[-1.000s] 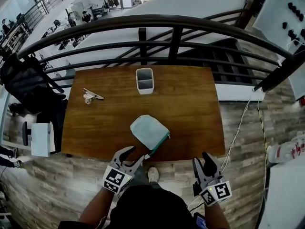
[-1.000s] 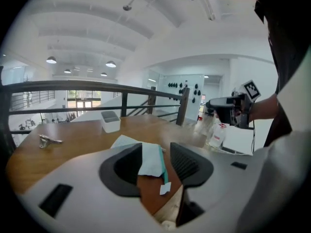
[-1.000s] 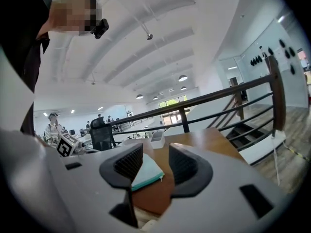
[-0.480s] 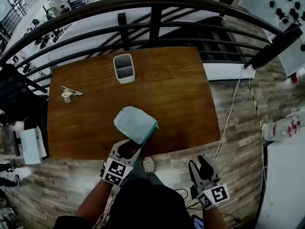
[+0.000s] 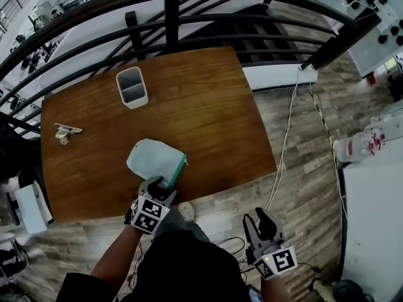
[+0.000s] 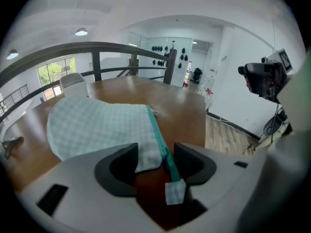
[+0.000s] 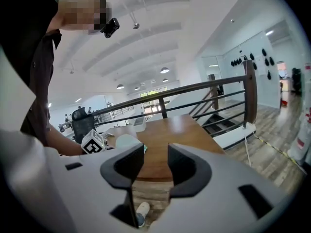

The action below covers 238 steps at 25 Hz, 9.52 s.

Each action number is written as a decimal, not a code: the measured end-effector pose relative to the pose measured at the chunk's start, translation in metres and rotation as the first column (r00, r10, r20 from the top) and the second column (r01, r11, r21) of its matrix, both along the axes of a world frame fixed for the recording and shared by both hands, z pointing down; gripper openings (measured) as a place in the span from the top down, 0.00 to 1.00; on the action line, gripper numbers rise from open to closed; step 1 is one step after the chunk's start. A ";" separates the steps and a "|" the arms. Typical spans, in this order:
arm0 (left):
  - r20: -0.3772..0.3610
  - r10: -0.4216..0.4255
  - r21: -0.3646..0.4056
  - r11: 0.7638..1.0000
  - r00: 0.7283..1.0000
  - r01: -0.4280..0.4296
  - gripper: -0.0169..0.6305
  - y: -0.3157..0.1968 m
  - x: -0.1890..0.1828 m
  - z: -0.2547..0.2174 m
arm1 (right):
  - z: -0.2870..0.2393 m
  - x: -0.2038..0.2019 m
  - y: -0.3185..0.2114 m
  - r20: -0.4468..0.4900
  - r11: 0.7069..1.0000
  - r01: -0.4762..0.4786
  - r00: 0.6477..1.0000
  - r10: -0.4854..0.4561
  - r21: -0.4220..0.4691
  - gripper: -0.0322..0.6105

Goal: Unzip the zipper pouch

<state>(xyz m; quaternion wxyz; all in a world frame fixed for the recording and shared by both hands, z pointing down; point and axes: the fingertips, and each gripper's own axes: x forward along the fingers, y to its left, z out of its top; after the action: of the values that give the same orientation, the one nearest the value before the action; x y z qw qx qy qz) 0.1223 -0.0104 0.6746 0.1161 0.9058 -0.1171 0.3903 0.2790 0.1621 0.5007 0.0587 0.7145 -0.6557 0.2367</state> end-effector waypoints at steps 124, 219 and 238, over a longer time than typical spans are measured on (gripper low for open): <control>-0.261 0.314 0.108 0.949 0.913 -0.296 0.90 -0.157 -0.127 -0.140 | 0.061 -0.226 -0.318 -0.174 0.562 0.821 0.541 -0.823 -0.103 0.59; -0.336 -0.445 -0.579 0.793 0.830 0.191 0.87 -0.085 -0.098 -0.172 | 0.041 -0.252 -0.257 -0.300 0.292 0.908 0.201 -0.933 -0.300 0.94; -0.350 -0.467 -0.646 0.748 0.812 0.152 0.87 -0.084 -0.086 -0.177 | 0.046 -0.255 -0.255 -0.376 0.266 0.897 0.124 -0.918 -0.353 0.94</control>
<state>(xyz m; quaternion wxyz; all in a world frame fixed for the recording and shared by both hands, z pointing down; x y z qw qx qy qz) 0.0361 -0.0946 0.4973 0.4825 0.8579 -0.1106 0.1379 0.0237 -0.0927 0.5465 0.3765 0.2004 -0.9038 -0.0357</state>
